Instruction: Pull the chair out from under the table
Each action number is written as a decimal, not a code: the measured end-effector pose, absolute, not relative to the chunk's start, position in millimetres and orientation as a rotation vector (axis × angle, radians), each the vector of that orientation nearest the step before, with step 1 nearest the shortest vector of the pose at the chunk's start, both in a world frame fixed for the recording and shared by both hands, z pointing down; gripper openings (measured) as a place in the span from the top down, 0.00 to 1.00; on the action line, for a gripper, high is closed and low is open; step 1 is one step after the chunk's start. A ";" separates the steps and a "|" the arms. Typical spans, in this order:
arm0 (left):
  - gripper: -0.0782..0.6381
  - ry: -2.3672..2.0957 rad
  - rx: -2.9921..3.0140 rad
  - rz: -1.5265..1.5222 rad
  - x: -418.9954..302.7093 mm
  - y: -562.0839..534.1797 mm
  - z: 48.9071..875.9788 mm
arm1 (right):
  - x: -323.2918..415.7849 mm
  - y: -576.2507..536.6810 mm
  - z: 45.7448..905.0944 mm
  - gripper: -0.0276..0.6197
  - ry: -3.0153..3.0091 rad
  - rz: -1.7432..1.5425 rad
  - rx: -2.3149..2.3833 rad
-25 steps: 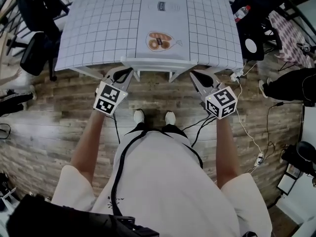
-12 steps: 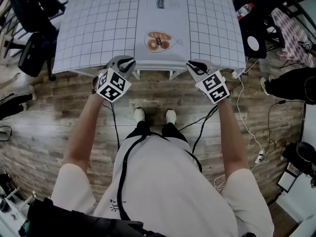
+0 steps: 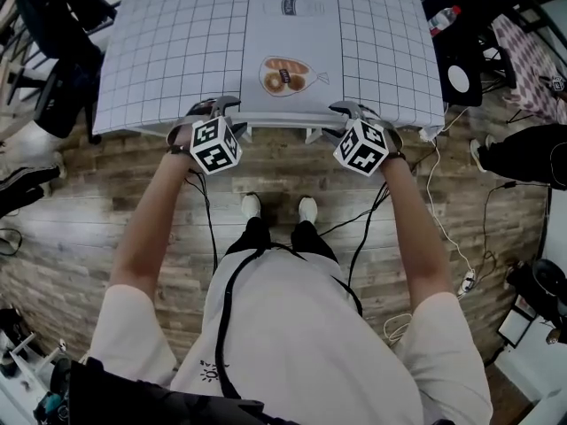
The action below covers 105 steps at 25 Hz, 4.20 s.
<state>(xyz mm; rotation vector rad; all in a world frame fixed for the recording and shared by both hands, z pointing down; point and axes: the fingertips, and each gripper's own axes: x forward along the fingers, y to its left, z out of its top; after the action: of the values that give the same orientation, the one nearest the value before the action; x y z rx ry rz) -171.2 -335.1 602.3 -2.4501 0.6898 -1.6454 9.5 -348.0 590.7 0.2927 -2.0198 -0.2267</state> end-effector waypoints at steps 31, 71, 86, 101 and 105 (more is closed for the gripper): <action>0.76 0.272 -2.286 -1.964 -176.4 -331.8 657.1 | 15.0 -352.1 643.5 0.83 -1.816 -0.220 -0.015; 0.77 0.228 -2.396 -1.983 -149.8 -130.4 640.4 | 44.6 -156.5 635.6 0.83 -1.824 -0.150 -0.108; 0.77 0.248 -2.341 -2.054 -138.2 -72.9 641.1 | 56.8 -99.7 632.6 0.83 -1.835 -0.122 -0.120; 0.77 0.315 -2.315 -2.094 -136.0 -73.0 642.6 | 60.5 -99.0 632.7 0.83 -1.865 -0.136 -0.099; 0.77 0.324 -2.313 -2.053 -139.6 -71.3 640.1 | 56.5 -98.5 633.8 0.83 -1.845 -0.146 -0.063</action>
<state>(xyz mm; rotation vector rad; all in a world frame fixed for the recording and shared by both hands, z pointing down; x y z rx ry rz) -139.6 -71.3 640.1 -2.3127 0.3239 -2.0529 56.5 -98.5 633.8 -0.0627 -1.8454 -0.1460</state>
